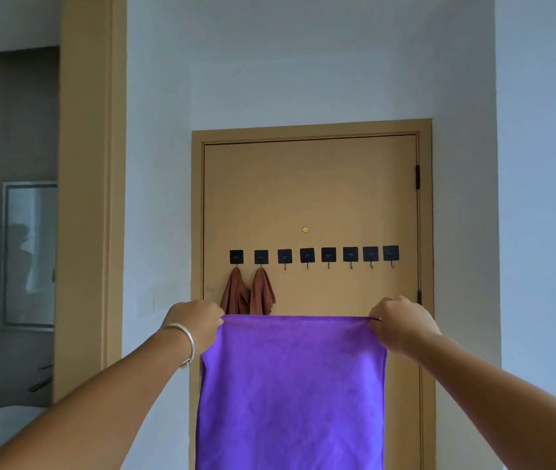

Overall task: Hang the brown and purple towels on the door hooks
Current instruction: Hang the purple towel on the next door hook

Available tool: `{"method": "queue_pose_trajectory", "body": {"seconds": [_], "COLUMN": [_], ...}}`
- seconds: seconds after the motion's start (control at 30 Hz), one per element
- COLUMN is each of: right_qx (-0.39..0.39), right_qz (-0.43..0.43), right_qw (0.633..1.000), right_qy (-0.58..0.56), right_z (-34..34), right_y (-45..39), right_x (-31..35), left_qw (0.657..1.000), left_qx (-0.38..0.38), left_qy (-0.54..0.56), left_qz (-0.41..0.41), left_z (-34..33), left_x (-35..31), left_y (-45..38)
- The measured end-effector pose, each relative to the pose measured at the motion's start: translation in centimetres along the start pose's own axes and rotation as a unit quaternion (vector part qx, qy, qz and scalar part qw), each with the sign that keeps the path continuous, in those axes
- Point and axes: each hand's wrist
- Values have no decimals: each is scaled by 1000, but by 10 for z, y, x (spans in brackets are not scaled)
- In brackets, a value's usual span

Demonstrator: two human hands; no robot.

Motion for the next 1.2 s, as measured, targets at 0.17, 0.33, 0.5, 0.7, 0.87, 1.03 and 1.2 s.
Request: {"method": "queue_pose_trajectory", "body": {"seconds": [0.17,0.33,0.5,0.7,0.87,1.03,1.2], "right_qx": [-1,8,-4,10,-7,-42,-40], "right_qz": [-22,-36,-48,-72,-76,-62,9], "right_qw": [1000,999,999,997,997,997,996], "right_qy": [11,20,23,24,11,-21,-81], "right_z": [-49,-88,-129,-175,-215,-256,-289], "right_y": [-66,-146,-212,-268,-320,-375,-429], "right_x": [-6,-7,0,-6,-23,-51,-81], "left_qw": [999,996,994,992,989,990,978], "left_qx": [-24,-44,-43,-32,-44,-62,-105], "left_qy": [39,74,91,111,133,116,151], "left_qz": [-20,-32,-38,-48,-55,-59,-102], "left_z": [-53,-99,-146,-192,-228,-253,-271], "left_x": [3,19,36,34,20,2,-15], "left_y": [-77,-158,-229,-284,-332,-381,-427]}}
Point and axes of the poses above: each hand's wrist, its own y-axis away from the middle knuckle, its own z-axis out of the back of the hand, x = y × z, and after that the axes turned 7 degrees about z, right-handed
